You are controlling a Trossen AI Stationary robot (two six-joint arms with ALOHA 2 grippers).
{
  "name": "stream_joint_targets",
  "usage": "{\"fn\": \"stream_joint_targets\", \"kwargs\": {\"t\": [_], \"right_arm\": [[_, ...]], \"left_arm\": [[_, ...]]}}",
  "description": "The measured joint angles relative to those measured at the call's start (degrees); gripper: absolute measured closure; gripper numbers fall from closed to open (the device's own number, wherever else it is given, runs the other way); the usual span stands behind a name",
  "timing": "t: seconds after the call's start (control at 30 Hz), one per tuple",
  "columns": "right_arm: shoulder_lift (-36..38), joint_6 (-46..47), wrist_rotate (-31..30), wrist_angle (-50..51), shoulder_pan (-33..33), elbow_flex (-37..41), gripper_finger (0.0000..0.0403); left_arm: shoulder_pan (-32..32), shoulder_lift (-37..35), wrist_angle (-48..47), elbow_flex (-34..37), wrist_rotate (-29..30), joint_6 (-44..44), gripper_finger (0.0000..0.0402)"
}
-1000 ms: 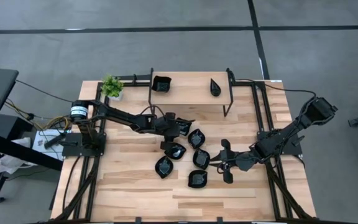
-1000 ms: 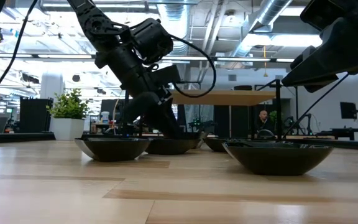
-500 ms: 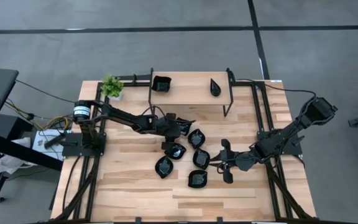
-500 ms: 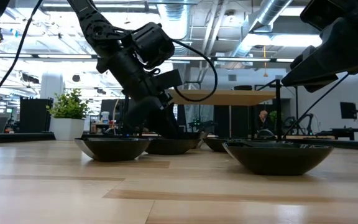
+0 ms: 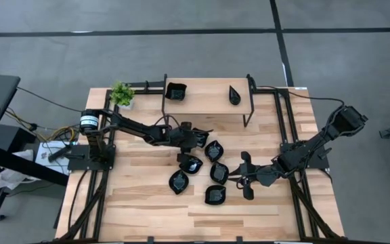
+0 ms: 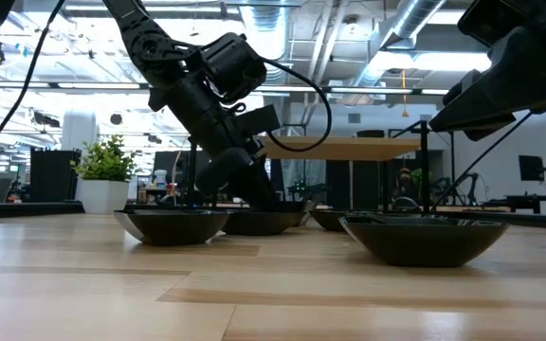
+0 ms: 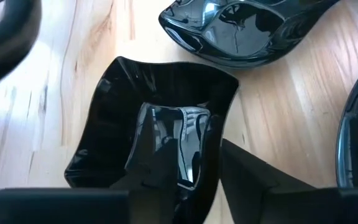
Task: Pick & Place Mini shaped plates
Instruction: Stack the black distorted square plate on top of the black distorted square plate on the shelf
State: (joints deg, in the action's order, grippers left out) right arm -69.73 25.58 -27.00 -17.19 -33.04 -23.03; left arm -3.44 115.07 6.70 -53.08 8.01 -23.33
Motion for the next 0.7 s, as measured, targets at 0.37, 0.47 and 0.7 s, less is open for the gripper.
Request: {"fn": "stream_joint_targets", "kwargs": {"t": [0.37,0.47,0.7], "right_arm": [[0.0,0.0,0.0,0.0,0.0,0.0,0.0333],[0.0,0.0,0.0,0.0,0.0,0.0,0.0333],[0.0,0.0,0.0,0.0,0.0,0.0,0.0333]], "left_arm": [[0.2,0.0,-0.2,0.0,-0.7,0.2,0.0374],[0.5,0.0,-0.2,0.0,-0.1,0.1,0.0392],[1.7,-0.6,-0.5,0.0,3.0,-0.3,0.0389]]}}
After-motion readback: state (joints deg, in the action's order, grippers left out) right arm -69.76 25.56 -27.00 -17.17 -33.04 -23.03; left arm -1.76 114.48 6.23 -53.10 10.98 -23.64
